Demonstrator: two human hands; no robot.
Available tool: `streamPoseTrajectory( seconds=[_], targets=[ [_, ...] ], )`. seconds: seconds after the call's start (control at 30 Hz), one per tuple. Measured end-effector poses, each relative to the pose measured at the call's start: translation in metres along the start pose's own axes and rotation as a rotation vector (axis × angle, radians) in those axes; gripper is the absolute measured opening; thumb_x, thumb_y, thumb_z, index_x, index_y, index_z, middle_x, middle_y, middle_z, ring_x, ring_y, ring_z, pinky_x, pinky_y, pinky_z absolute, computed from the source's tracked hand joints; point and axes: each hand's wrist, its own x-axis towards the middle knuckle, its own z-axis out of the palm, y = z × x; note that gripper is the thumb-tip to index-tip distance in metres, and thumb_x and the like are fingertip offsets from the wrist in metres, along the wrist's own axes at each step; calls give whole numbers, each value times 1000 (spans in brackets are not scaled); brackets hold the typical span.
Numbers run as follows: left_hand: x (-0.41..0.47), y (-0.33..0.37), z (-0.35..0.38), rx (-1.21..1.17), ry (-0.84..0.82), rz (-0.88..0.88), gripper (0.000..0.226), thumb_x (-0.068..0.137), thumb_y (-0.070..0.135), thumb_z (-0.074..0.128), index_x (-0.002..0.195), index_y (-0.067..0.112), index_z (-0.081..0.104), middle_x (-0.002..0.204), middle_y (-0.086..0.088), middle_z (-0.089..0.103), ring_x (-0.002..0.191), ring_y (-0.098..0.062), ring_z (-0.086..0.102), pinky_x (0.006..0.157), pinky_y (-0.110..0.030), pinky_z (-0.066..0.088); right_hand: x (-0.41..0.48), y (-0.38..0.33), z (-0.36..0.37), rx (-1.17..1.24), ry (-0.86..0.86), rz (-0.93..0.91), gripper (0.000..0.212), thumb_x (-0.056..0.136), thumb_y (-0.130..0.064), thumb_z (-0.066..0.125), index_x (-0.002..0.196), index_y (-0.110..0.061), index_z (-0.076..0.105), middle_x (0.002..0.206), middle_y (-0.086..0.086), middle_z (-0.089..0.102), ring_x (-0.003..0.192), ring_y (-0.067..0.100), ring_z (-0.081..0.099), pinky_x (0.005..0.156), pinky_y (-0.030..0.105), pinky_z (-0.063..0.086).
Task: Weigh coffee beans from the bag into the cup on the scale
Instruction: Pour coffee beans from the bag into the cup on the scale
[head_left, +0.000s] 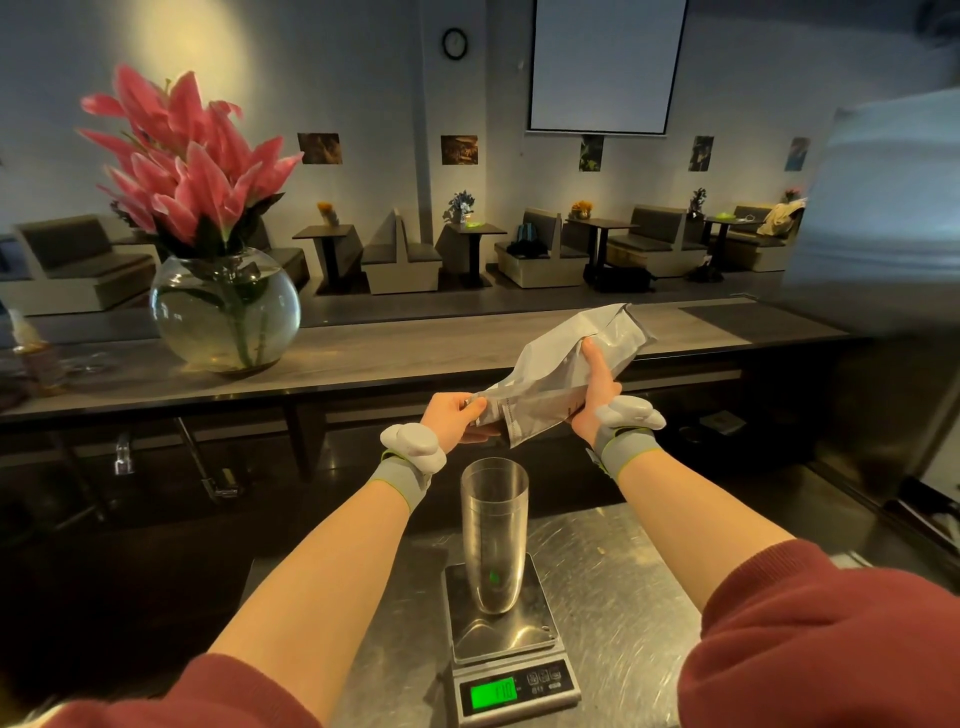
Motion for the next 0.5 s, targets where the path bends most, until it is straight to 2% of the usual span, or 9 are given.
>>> streamPoseTrajectory(
  seconds=[0.17, 0.3, 0.4, 0.5],
  targets=[
    [0, -1, 1, -7, -1, -6, 33, 95, 17, 46, 124, 1, 54, 128, -20, 58, 115, -36, 60, 97, -45, 51, -4, -4, 0, 9, -8, -12, 138, 29, -86, 58, 148, -26, 21, 144, 8, 39, 129, 33, 42, 110, 53, 36],
    [0, -2, 0, -15, -2, -3, 33, 95, 17, 47, 122, 1, 55, 128, -21, 58, 114, -35, 60, 97, -46, 51, -6, -5, 1, 44, -26, -33, 119, 52, -77, 64, 148, -23, 19, 142, 9, 39, 129, 34, 42, 110, 53, 37],
    [-1, -2, 0, -6, -4, -9, 33, 95, 17, 46, 123, 1, 55, 128, -20, 58, 114, -35, 60, 97, -43, 51, -6, -4, 2, 20, -17, -19, 135, 33, -83, 60, 148, -25, 20, 144, 8, 38, 129, 34, 42, 109, 54, 37],
    [-1, -2, 1, -4, -7, -5, 34, 95, 17, 46, 124, 1, 54, 128, -20, 58, 115, -35, 60, 97, -43, 51, -7, -4, 2, 30, -18, -25, 137, 29, -82, 60, 148, -25, 20, 143, 8, 38, 128, 34, 42, 109, 54, 38]
  ],
)
